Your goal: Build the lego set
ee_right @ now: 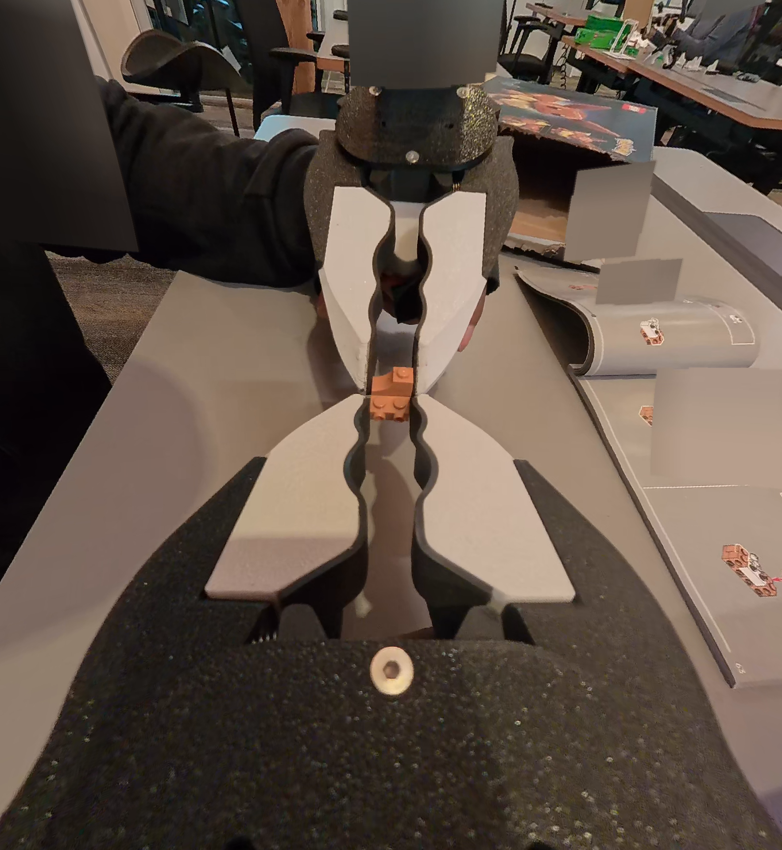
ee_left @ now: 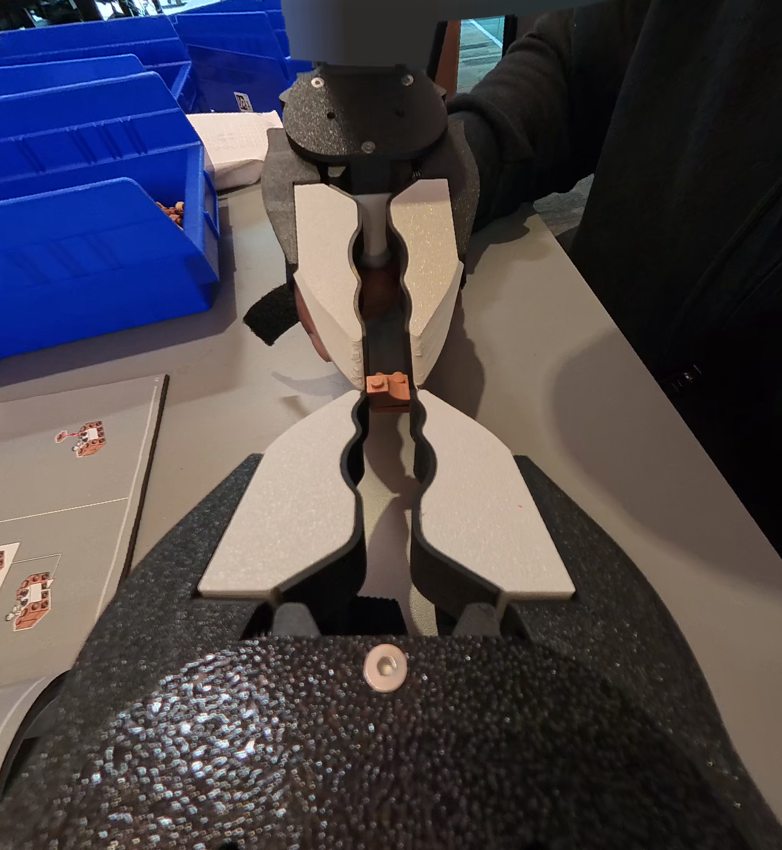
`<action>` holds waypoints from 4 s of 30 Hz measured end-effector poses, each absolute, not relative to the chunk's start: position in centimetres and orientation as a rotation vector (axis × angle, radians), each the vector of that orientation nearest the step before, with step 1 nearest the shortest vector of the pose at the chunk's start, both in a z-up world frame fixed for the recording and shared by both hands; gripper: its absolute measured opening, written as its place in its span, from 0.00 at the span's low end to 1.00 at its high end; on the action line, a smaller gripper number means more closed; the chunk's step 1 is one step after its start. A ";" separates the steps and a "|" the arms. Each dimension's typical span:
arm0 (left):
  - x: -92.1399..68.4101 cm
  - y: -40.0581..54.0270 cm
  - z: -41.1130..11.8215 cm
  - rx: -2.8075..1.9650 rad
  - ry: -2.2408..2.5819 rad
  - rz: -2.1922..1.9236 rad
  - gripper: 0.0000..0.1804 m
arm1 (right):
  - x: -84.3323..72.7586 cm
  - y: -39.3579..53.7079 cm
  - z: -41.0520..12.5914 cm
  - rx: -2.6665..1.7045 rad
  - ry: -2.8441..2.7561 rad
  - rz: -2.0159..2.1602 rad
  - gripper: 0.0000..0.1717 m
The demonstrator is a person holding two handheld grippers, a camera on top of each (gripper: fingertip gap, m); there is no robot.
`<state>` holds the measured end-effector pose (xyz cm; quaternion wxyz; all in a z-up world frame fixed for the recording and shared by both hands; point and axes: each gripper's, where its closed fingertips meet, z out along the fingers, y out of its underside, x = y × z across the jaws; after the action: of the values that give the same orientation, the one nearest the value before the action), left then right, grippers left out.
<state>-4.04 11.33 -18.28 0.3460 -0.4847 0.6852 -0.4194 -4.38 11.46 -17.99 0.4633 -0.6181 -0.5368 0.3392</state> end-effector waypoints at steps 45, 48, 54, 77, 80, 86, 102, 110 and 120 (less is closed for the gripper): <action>-3.7 11.8 -18.9 -1.465 1.682 -1.312 0.09 | -4.1 12.2 -18.0 -1.468 -1.307 0.745 0.12; -3.7 11.8 -18.7 -1.470 1.665 -1.340 0.09 | -4.0 12.3 -17.9 -1.456 -1.304 0.737 0.13; -3.9 11.8 -18.0 -1.491 1.609 -1.454 0.09 | -3.5 12.4 -17.9 -1.365 -1.360 0.613 0.17; -3.3 10.7 -18.2 -1.735 1.433 -1.864 0.09 | -4.4 12.2 -18.0 -1.227 -1.408 0.444 0.10; -3.2 10.6 -18.3 -1.742 1.444 -1.851 0.09 | -4.4 12.1 -18.2 -1.236 -1.424 0.457 0.10; -3.2 11.0 -18.1 -1.744 1.407 -1.859 0.10 | -4.3 12.5 -18.1 -1.288 -1.387 0.482 0.09; -3.8 12.5 -15.5 -1.162 1.603 -1.038 0.07 | -3.8 13.4 -17.4 -1.419 -1.221 0.734 0.09; -3.4 12.6 -16.8 -1.171 1.634 -0.987 0.05 | -3.9 13.4 -17.5 -1.444 -1.204 0.770 0.09; -3.2 12.3 -17.1 -1.156 1.650 -0.958 0.07 | -4.0 13.3 -17.6 -1.456 -1.203 0.778 0.09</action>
<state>-3.19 12.34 -17.07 0.4398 -0.4656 0.6641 -0.3858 -4.03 13.34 -17.62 0.5223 -0.6079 -0.5021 0.3248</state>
